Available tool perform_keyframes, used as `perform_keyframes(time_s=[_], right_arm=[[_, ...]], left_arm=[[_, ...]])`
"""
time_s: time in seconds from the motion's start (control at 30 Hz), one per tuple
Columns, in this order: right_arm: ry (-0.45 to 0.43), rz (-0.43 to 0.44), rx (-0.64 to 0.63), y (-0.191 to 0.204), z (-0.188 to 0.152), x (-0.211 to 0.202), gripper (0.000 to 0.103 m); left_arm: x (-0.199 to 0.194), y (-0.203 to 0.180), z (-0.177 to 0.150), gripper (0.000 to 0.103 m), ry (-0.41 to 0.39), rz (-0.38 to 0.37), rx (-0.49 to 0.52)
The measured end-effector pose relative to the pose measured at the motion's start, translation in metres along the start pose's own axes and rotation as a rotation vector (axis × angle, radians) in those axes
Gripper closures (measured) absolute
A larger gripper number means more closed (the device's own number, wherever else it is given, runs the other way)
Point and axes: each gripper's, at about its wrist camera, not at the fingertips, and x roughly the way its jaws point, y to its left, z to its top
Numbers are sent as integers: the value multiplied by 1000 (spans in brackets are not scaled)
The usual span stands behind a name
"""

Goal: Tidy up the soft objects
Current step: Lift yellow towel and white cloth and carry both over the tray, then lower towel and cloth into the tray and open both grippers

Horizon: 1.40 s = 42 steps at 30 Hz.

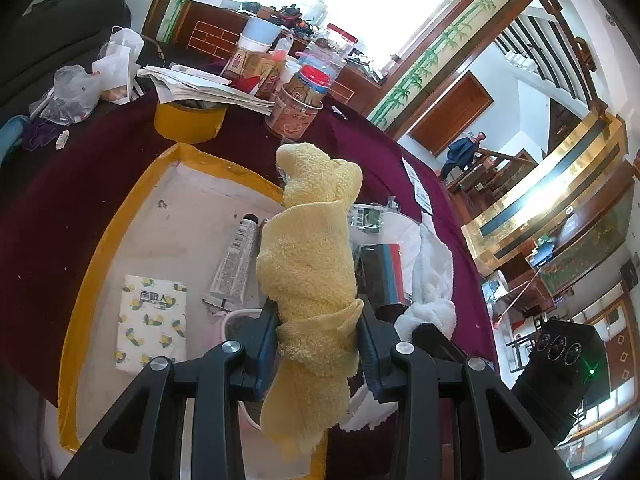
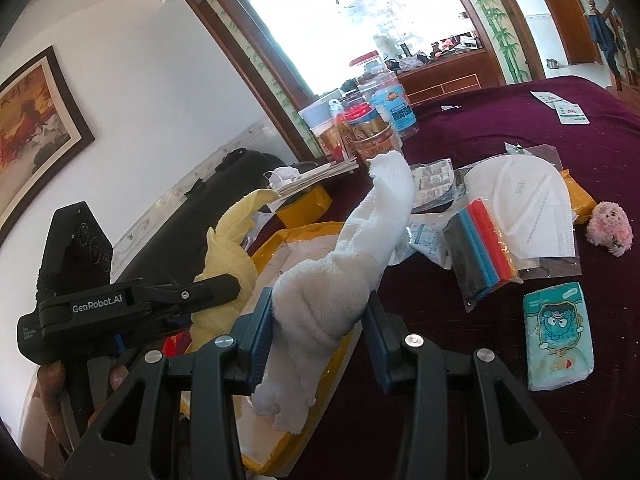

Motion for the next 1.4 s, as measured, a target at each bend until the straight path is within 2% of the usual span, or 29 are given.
perform_keyframes(time_s=[0.4,0.7,0.87,0.97,1.17,1.4], right_arm=[[12,17,-18,7,2,8,62],[76,34,-70,21,10,41,62],[130,31,-153,32,20,73,61],[163,34,-170,33,21,93,61],[186,37,-161,26,13,113,61],[201,38,-134,20,13,120,59]], left_arm=[[0,19,6,65,-9,41,-35],[0,32,35,65,-29,101,-13],[28,44,54,65,26,95,-23],[47,52,58,65,58,125,-29],[70,68,59,65,122,178,-59],[81,75,56,65,160,187,-93]])
